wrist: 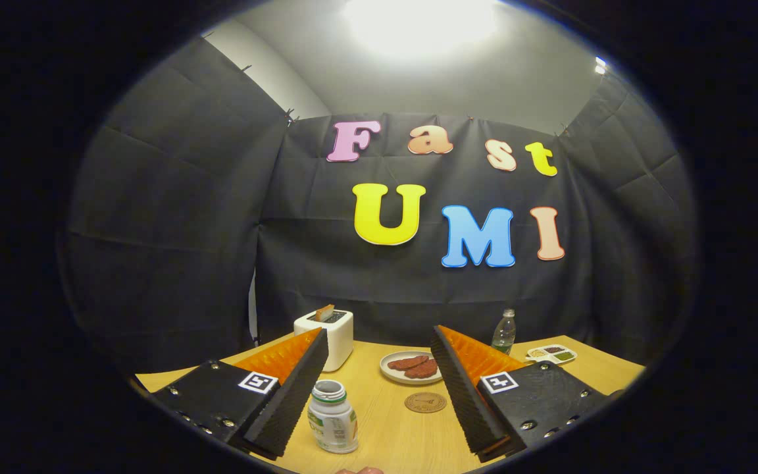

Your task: Take the bottle from table, then pour the juice into the cup, finally place the bottle on the coaster

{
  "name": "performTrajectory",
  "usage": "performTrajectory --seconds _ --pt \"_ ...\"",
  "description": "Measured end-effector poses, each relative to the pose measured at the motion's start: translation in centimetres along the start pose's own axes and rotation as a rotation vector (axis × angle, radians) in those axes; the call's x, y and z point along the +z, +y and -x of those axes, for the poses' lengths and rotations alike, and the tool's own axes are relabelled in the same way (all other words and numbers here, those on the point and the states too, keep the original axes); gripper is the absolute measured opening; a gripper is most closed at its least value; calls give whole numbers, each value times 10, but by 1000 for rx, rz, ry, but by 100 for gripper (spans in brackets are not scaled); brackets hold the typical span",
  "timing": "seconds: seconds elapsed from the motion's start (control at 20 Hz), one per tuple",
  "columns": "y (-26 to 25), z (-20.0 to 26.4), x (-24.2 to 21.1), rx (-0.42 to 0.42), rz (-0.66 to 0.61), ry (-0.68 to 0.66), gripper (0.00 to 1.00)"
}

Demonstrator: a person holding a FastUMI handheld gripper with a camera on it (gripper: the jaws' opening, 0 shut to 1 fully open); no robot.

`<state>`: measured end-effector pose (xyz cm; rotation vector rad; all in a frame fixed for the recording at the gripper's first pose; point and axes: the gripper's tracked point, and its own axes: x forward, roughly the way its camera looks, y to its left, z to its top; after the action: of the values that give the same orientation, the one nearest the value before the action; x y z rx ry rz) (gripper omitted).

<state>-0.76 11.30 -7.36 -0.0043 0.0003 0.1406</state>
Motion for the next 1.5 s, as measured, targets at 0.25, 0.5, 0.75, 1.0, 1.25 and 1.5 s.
performTrajectory --seconds 0.25,0.5,0.75,1.0,1.25,1.5 --pt "30 -8 -49 22 -12 77 96" --pt "34 -15 -101 15 14 181 96" --pt "39 -20 -139 36 5 249 97" --pt "43 -25 -162 51 -3 292 97" --pt "46 -28 -184 56 -22 351 97" --pt "51 -31 -197 67 -29 383 97"
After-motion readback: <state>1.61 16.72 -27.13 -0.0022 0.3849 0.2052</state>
